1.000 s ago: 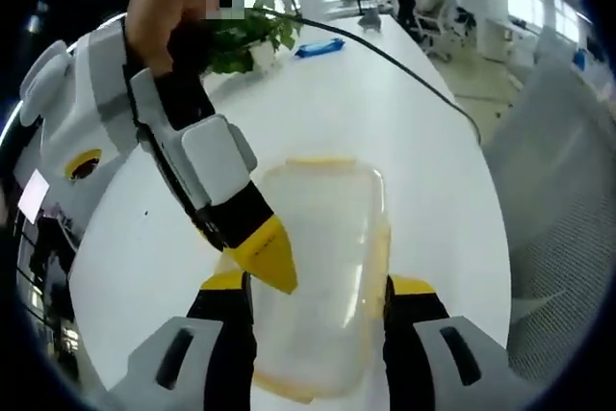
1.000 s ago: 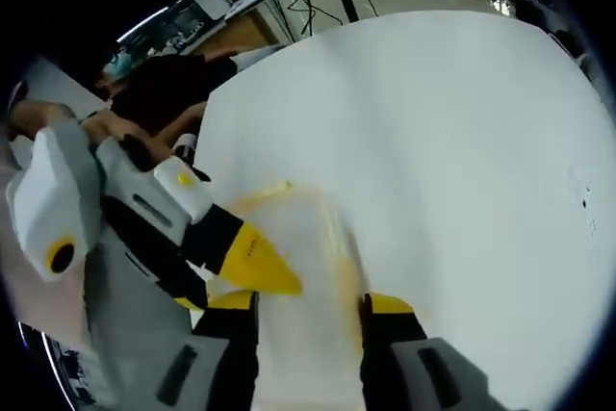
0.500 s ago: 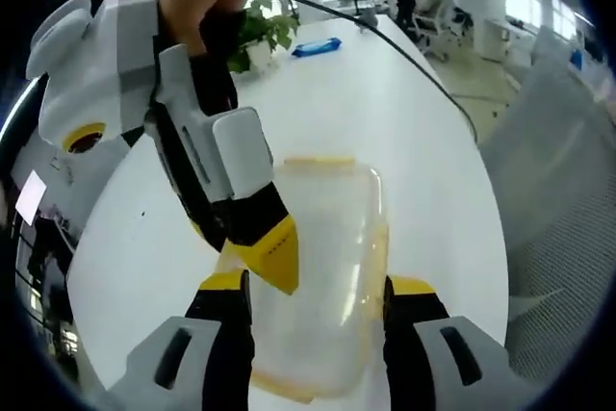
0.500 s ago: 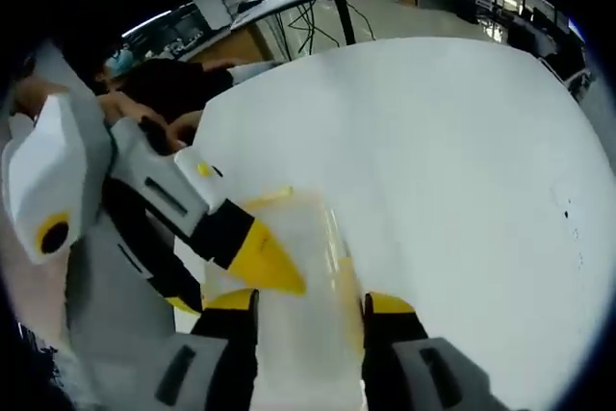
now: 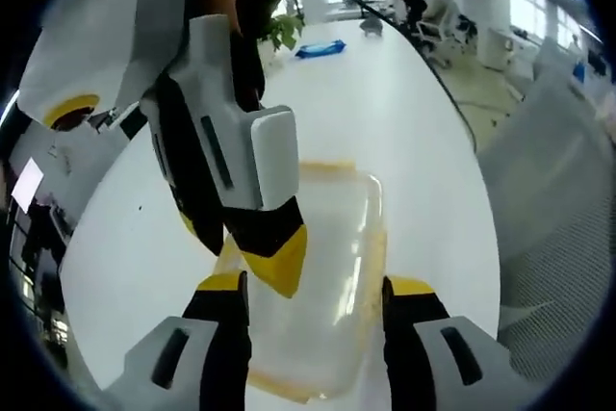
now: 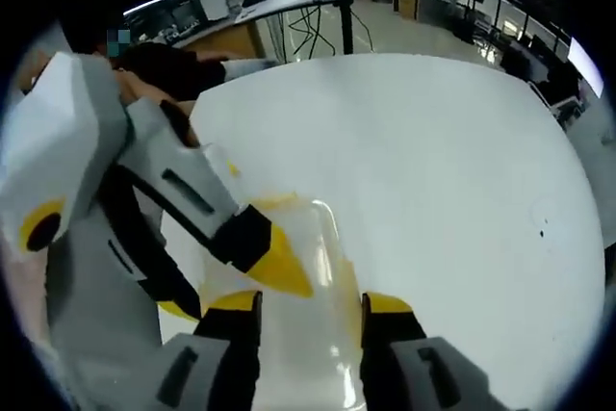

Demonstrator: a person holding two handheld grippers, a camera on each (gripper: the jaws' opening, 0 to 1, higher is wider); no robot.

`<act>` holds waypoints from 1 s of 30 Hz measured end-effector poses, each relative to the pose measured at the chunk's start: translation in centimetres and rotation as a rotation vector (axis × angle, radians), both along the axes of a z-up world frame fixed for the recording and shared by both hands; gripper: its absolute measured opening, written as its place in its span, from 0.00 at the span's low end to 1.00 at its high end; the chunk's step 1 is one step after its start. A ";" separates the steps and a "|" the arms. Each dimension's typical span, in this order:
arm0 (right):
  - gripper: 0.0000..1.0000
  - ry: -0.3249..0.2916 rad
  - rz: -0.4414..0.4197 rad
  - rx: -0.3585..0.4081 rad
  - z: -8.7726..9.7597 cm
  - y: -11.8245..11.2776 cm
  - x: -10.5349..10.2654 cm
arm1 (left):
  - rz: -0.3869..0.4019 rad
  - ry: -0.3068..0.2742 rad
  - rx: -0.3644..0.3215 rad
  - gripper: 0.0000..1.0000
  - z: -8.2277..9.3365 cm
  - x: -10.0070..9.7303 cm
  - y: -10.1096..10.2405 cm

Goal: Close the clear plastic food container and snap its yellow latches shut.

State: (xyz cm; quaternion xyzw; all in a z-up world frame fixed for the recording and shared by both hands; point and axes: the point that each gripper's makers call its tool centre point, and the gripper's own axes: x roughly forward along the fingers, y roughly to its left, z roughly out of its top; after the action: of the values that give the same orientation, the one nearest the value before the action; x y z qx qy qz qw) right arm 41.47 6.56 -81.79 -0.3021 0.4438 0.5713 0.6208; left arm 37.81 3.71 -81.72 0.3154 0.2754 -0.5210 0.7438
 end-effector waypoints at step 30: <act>0.57 -0.058 -0.314 0.168 3.2 -4.3 0.5 | 0.105 0.002 -0.126 0.74 3.1 0.9 2.7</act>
State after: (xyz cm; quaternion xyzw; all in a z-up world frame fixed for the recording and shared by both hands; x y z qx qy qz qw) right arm 41.98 2.22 -78.59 -0.1926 0.4182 0.4933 0.7380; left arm 38.69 6.44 -78.63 0.2524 0.2590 -0.4978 0.7883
